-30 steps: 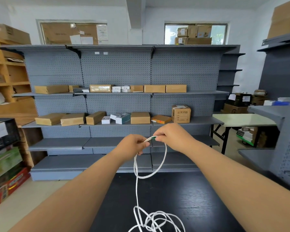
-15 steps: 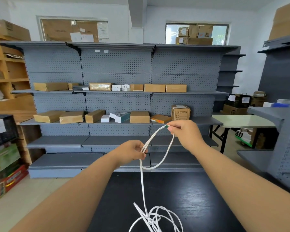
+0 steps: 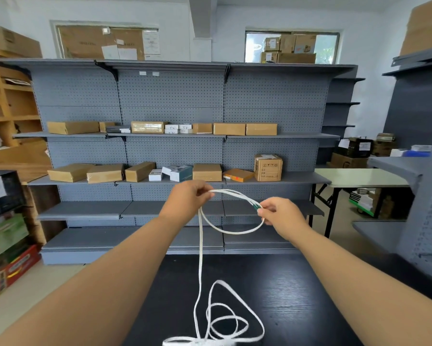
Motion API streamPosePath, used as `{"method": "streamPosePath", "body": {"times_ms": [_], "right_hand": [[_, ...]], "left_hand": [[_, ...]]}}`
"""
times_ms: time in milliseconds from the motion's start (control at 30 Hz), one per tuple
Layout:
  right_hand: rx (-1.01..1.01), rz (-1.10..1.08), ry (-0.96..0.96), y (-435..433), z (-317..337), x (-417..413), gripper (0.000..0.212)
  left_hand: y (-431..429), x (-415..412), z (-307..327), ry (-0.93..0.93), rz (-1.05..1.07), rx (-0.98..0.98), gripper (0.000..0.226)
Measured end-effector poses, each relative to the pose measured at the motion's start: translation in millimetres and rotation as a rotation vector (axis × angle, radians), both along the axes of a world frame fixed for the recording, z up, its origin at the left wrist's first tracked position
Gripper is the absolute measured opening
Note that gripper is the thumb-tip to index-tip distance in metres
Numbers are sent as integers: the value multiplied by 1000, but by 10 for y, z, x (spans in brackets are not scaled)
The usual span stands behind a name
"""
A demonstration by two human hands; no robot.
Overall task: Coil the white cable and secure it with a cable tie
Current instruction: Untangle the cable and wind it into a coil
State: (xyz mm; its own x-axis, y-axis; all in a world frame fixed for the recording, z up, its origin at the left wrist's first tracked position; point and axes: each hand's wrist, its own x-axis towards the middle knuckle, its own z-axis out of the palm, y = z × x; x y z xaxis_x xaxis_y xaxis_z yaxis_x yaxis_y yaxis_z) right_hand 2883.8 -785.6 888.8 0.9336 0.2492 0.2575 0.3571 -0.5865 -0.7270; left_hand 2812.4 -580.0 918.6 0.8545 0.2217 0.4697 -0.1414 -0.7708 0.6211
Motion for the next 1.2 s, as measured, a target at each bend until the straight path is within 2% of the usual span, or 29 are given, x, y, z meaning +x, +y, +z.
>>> {"method": "streamPosePath", "body": {"times_ms": [100,200,300,433,567,633,767,900,1100,1200], "right_hand": [[-187,45,33,10,31,-13,24],[-207,148,-17,93,140,-69,44],[-257,238,-139,212,302,-136,50],[-388,271,-237,316,459,-190,31],[-396,267,-251,354,522,-218,19],[-388,264,-261,362,532,-223,19],[-313,274,-229,341,512,-190,17],[-178,246,-205,291,531,-139,14],[265,196,-86,232,522,-99,10],[392,149,-25,195,506,-74,15]], "left_hand": [[-31,19,94,18,-15,185,16],[-86,24,161,15,-62,352,20],[-145,36,187,-13,-127,501,21],[-166,66,182,-34,-183,585,22],[-177,56,181,-32,-165,576,23],[-164,36,155,-43,-163,472,20],[-115,29,26,-1,-163,130,3],[-86,32,-140,122,-195,-218,8],[-138,46,-352,161,-279,-634,10],[-135,58,-334,98,-268,-789,9]]}}
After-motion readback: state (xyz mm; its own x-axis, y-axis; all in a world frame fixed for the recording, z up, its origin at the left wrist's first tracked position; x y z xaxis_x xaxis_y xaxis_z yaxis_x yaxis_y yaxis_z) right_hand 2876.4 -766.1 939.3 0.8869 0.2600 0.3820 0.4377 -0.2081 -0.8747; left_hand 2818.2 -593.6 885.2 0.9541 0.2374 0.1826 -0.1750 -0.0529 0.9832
